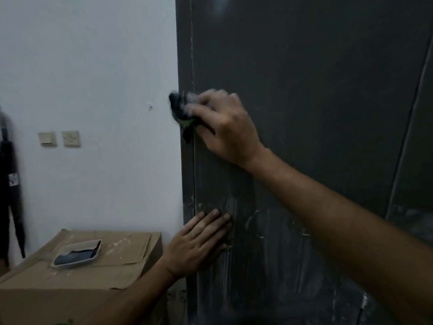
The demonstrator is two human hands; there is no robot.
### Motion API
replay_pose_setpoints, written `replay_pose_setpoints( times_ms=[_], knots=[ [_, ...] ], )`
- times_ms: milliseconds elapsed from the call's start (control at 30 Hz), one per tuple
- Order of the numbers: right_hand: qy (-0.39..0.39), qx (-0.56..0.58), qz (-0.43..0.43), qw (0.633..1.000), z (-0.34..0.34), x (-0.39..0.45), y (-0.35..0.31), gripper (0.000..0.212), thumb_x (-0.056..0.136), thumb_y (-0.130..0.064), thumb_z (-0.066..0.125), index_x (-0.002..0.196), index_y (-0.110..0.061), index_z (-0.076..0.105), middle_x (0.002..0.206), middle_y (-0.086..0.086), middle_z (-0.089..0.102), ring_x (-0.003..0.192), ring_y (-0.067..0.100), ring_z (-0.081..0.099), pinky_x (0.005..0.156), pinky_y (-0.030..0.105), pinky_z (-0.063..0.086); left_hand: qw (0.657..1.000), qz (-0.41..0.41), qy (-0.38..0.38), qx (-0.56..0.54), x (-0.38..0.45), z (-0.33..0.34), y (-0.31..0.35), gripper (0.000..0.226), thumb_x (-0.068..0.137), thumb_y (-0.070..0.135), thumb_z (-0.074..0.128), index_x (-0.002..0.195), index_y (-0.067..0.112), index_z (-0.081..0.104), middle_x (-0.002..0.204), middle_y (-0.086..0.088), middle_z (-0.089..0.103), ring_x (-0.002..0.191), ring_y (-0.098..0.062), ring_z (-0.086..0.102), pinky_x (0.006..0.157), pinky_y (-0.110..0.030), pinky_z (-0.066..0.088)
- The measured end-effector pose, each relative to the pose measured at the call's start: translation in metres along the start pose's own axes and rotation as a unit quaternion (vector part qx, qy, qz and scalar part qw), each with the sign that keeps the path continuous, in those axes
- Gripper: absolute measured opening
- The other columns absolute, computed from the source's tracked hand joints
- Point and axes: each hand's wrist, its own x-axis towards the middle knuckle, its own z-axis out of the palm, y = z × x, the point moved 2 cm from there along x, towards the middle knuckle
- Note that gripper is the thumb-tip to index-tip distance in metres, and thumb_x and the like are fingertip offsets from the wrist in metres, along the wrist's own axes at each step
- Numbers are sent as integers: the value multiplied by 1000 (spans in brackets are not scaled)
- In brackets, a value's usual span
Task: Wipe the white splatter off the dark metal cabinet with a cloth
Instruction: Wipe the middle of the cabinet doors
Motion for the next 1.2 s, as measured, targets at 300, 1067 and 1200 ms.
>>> replay_pose_setpoints(
  times_ms=[300,1067,1200],
  knots=[
    [-111,-29,-128,985,-20,-76,10,30,92,-18,69,121,-11,73,117,15,67,97,30,59,79,43,44,999,32,-13,-9,-8,1,-2,53,104,38,61,150,14,54,160,-8,46,153,-25,39,125,-42,31],
    [-26,-118,76,990,-60,-208,31,37,80,-17,75,116,-16,65,106,15,67,87,34,66,74,43,41,1000,30,-6,7,-6,-4,-2,60,93,42,73,143,12,62,153,-9,55,145,-27,48,117,-45,39],
    [111,-100,316,937,-41,-192,9,34,80,-16,69,112,-11,63,106,16,60,96,35,61,78,44,40,1000,31,-2,2,-6,-3,0,60,94,41,72,144,11,61,154,-8,54,147,-26,46,116,-46,40]
  ],
)
